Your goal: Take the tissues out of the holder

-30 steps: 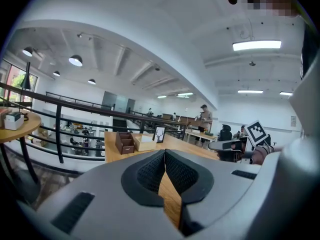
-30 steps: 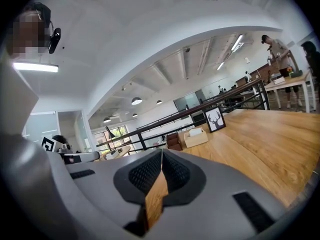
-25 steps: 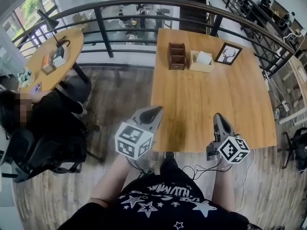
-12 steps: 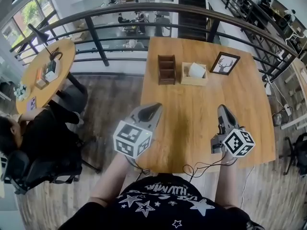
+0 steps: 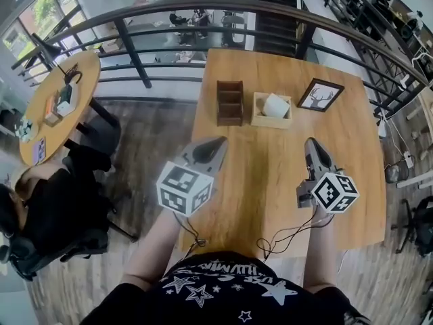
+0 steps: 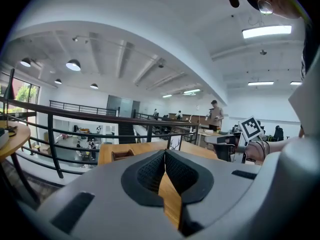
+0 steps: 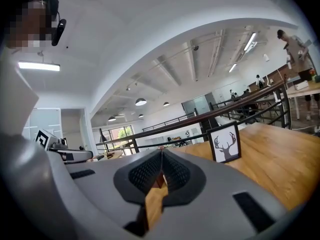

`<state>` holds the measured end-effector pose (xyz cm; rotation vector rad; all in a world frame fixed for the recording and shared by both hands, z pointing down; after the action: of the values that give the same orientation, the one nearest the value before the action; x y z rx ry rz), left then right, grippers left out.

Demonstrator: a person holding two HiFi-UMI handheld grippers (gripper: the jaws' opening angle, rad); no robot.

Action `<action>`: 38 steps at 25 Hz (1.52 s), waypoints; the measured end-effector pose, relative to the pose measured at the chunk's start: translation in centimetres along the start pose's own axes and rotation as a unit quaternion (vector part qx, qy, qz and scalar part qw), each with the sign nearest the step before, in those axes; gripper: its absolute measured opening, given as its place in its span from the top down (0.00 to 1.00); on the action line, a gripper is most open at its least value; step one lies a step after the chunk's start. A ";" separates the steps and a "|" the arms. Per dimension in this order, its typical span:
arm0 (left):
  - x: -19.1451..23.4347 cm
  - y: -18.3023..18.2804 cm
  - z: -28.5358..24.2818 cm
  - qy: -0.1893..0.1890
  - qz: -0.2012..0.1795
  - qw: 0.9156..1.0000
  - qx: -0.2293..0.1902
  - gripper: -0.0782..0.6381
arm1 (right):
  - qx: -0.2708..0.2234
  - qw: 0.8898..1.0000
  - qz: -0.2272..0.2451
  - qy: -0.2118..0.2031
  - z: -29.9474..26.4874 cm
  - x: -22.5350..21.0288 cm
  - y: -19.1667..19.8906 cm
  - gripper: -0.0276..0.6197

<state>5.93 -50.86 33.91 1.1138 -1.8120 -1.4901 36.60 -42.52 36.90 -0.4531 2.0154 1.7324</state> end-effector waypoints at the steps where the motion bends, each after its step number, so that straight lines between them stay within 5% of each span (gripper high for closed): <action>1: 0.2 0.0 -0.7 -0.001 0.000 1.000 0.002 0.87 | 0.002 1.000 0.003 0.000 -0.6 -0.5 -0.2 0.93; 14: 4.7 0.6 -8.9 -0.019 0.008 0.999 0.030 0.87 | 0.035 0.999 0.017 0.000 -10.6 -7.3 -2.5 0.93; 28: 6.8 3.6 -14.7 -0.016 0.017 0.997 0.071 0.87 | 0.151 0.987 0.057 -0.008 -19.3 -11.7 0.0 0.92; 31: 7.5 4.4 -15.5 -0.018 0.022 0.997 0.078 0.87 | 0.185 0.980 0.070 -0.020 -21.1 -12.4 0.8 0.70; 38: 8.3 6.3 -16.7 -0.020 0.035 0.995 0.091 0.87 | 0.258 0.959 0.120 -0.025 -24.7 -13.7 2.6 0.51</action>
<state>13.71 -66.38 43.30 1.1011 -2.0262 -1.3362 44.01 -67.01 49.21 0.0078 2.4474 1.2415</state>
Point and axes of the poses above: the fingertips, and each gripper's own axes: z backward along the fingers, x to its left, y out of its underside, the point moved 9 cm from there along z, backward along the fingers, and after that the axes turned 12 degrees about -z, right-handed, at the moved point
